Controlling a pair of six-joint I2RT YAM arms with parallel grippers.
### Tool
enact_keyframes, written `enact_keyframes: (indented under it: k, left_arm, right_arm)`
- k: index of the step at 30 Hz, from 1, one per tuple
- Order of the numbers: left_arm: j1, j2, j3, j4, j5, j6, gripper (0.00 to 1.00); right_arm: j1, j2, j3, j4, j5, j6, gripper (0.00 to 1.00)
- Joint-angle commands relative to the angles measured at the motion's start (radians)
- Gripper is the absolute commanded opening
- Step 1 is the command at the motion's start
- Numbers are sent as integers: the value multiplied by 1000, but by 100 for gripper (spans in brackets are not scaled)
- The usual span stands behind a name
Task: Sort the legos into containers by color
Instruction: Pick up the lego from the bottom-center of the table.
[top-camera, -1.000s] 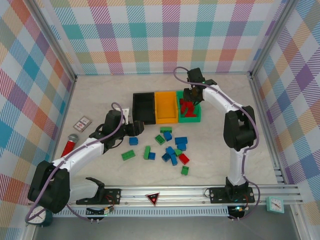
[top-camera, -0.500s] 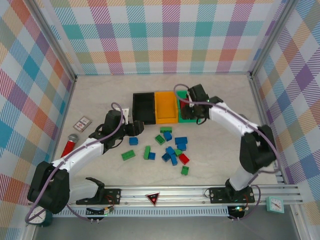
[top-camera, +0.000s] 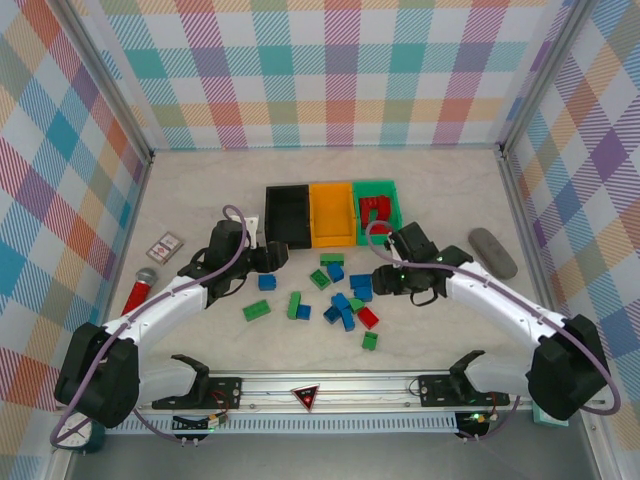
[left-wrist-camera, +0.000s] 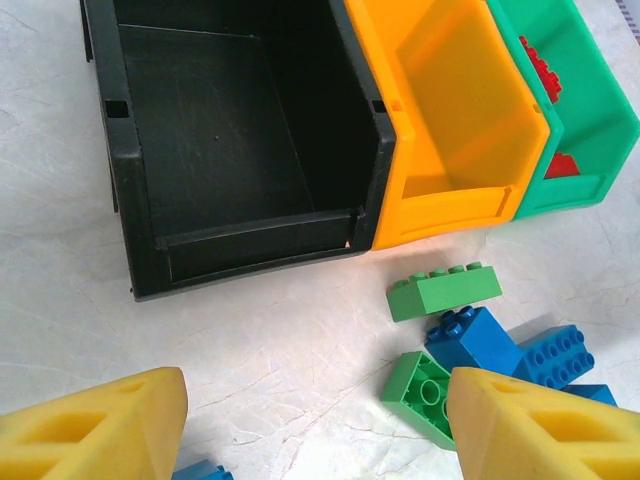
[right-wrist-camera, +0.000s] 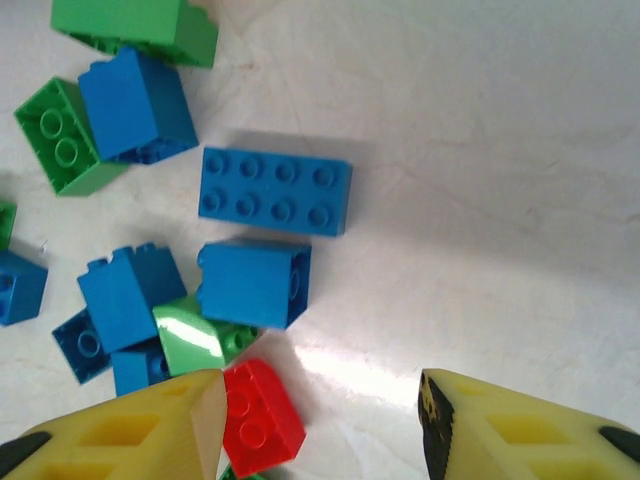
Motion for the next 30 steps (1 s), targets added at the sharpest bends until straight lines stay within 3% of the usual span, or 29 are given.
enact_keyframes:
  k: [1,16,30]
  left_arm:
    - [-9,-18,-19,10,-8,11,69]
    - [-17,-54,-66,58,-53,13,69]
    - [-23,-56,-70,64,-68,17,69]
  right_arm:
    - [22,-21,-35,-24,-25,53,54]
    - [95,-64,-118,-25,7,93,55]
    - [145,6,-89,4,-5,65,56]
